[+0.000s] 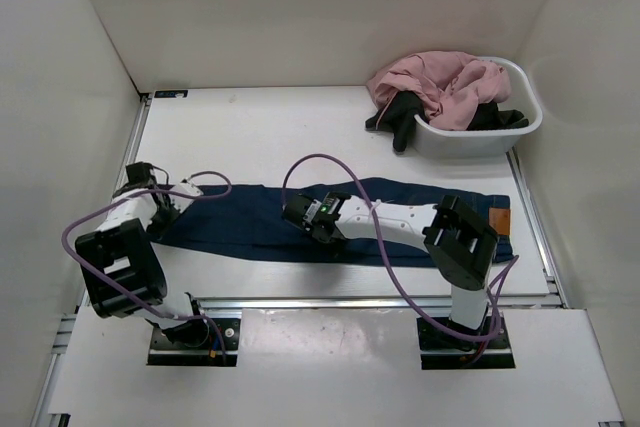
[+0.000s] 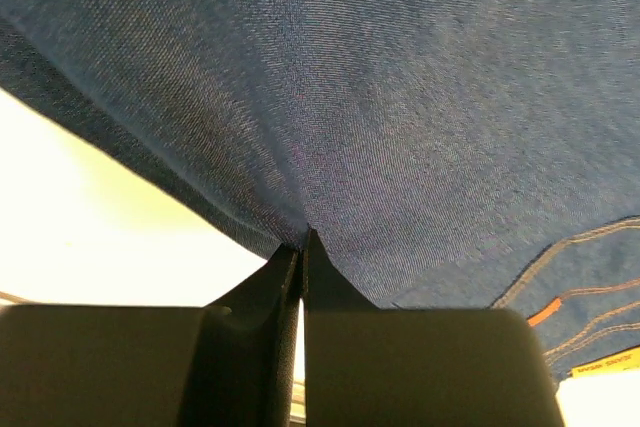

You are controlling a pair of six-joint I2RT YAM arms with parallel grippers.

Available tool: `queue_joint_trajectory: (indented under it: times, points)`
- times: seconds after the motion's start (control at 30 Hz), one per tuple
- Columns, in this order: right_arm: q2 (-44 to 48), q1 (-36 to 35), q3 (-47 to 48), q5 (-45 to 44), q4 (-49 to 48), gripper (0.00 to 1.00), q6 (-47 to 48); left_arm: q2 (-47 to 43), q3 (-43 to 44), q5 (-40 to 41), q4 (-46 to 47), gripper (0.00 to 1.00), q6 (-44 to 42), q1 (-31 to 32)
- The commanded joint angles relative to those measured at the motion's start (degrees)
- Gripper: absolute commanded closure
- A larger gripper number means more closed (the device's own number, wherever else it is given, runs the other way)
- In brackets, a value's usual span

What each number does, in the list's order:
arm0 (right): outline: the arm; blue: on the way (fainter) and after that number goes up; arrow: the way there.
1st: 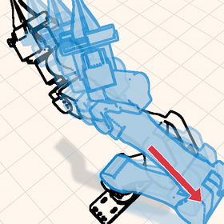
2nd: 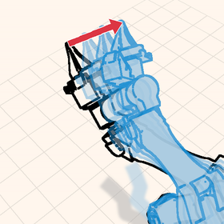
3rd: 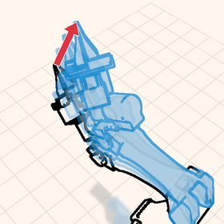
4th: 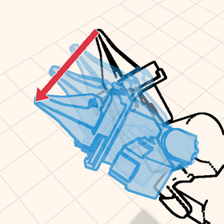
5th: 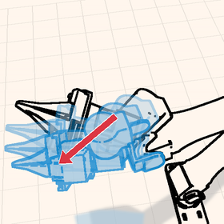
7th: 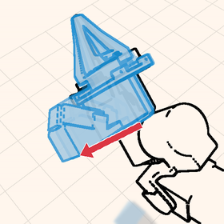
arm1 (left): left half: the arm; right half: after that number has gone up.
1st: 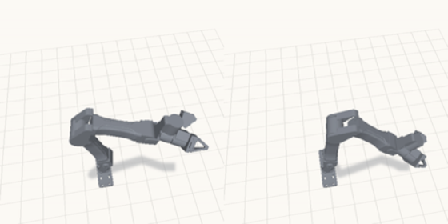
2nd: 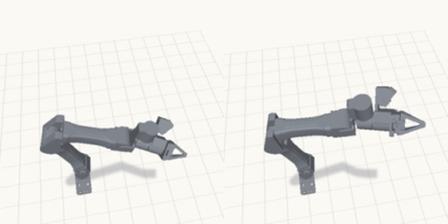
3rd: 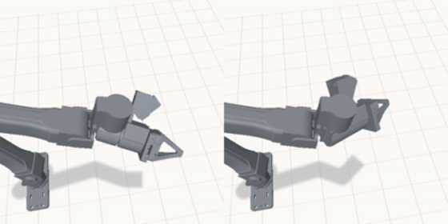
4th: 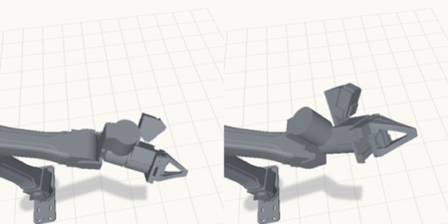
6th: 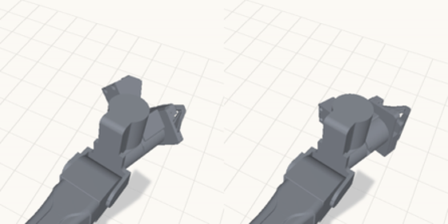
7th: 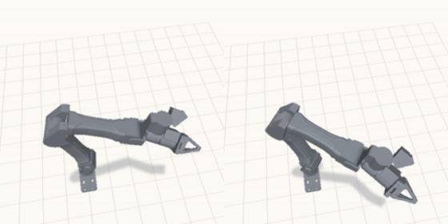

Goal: Fold and stack the trousers
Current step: Fold the trousers

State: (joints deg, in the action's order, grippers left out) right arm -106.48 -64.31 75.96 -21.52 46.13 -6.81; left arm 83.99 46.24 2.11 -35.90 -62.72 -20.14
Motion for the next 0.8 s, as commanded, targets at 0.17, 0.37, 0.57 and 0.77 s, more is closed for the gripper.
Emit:
queue_joint_trajectory:
  times: [0.17,0.37,0.57,0.77]
  points:
    - [-1.0,-0.2,-1.2,3.8,-1.0,1.0,-0.2,3.3,12.4,-0.2,-1.7,0.59,19.0,-4.9]
    - [-1.5,-0.2,-2.3,3.2,-0.5,1.0,-0.2,13.3,17.8,-8.3,-8.6,0.54,31.9,-12.2]
    - [-1.5,-0.2,-2.8,2.7,0.0,1.0,-0.2,16.4,17.8,-13.0,-10.6,0.56,32.6,-13.5]
    - [-2.1,-0.2,-2.8,2.7,0.0,1.0,-0.2,15.7,17.8,-15.5,-12.2,0.61,32.6,-13.5]
